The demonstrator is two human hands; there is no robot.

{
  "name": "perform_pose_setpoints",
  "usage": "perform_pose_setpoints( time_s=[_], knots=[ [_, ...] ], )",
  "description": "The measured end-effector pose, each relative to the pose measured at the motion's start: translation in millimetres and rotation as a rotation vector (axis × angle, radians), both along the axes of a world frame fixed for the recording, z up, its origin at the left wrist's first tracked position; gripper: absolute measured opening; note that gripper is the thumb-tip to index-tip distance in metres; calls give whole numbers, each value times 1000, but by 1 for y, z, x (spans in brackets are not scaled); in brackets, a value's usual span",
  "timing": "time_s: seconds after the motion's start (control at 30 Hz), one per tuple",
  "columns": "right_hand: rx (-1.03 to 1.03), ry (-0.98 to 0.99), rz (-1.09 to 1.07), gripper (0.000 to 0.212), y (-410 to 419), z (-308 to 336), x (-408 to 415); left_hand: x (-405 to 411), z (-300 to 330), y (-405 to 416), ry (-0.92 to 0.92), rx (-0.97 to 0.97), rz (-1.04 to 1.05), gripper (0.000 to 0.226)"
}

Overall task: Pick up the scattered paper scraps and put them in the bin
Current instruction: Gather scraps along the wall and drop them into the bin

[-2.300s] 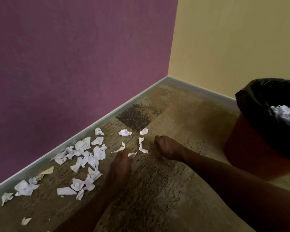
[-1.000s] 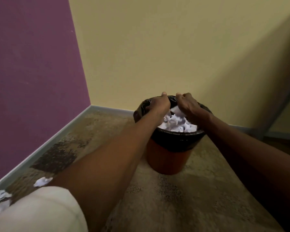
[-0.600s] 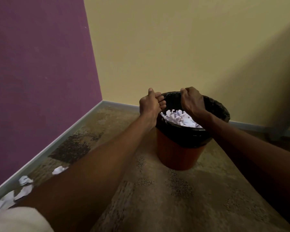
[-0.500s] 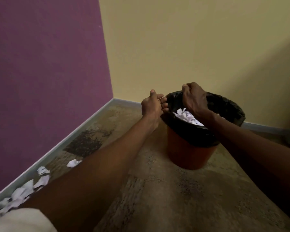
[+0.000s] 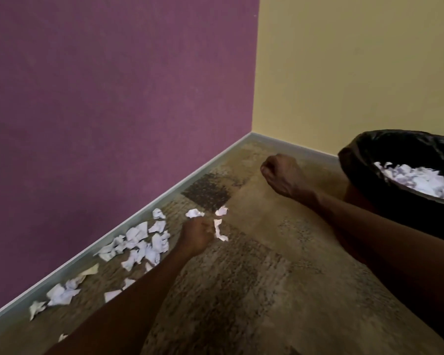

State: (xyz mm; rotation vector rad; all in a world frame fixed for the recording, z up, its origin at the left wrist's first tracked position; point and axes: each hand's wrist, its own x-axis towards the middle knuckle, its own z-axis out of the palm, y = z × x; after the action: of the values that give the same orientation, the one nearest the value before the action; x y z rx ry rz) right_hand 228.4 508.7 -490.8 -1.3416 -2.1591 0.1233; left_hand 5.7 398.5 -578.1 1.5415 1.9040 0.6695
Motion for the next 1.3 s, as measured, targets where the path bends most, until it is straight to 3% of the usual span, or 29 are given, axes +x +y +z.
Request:
perform_pose_setpoints(
  time_s=[0.1, 0.2, 0.27, 0.37, 0.5, 0.63, 0.73, 0.87, 0.97, 1.03, 1.17, 1.3],
  knots=[
    [-134, -99, 102, 19, -2, -29, -21, -41, -25, -16, 320, -215, -28, 57],
    [-265, -207, 207, 18, 1, -63, -40, -55, -48, -27, 419, -416, -178, 73],
    [-349, -284, 252, 29, 3, -83, -51, -54, -63, -35, 448, -486, -254, 72],
    [-393, -319, 377, 42, 3, -113, -70, -52, -80, -37, 440, -438, -239, 53],
    [-532, -431, 389, 48, 7, -152, -100, -49, -89, -34, 445, -346, -211, 46],
    [-482, -572, 471, 47, 11, -186, -118, -50, -96, -34, 442, -308, -200, 44],
    [-455, -423, 487, 33, 18, -189, -124, -52, -95, -35, 380, -287, -179, 39],
    [-325, -47, 356, 29, 48, -192, -122, -56, -96, -38, 317, -227, -129, 21],
    [-111, -148, 167, 20, 73, -197, -123, -55, -98, -39, 317, -249, -117, 28],
    [-63, -279, 197, 23, 87, -207, -123, -52, -99, -37, 345, -273, -108, 44],
    [-299, -161, 346, 40, 72, -238, -119, -49, -103, -35, 402, -317, -103, 62],
    [-312, -69, 178, 34, 60, -243, -123, -51, -111, -34, 410, -316, -106, 62]
  ],
)
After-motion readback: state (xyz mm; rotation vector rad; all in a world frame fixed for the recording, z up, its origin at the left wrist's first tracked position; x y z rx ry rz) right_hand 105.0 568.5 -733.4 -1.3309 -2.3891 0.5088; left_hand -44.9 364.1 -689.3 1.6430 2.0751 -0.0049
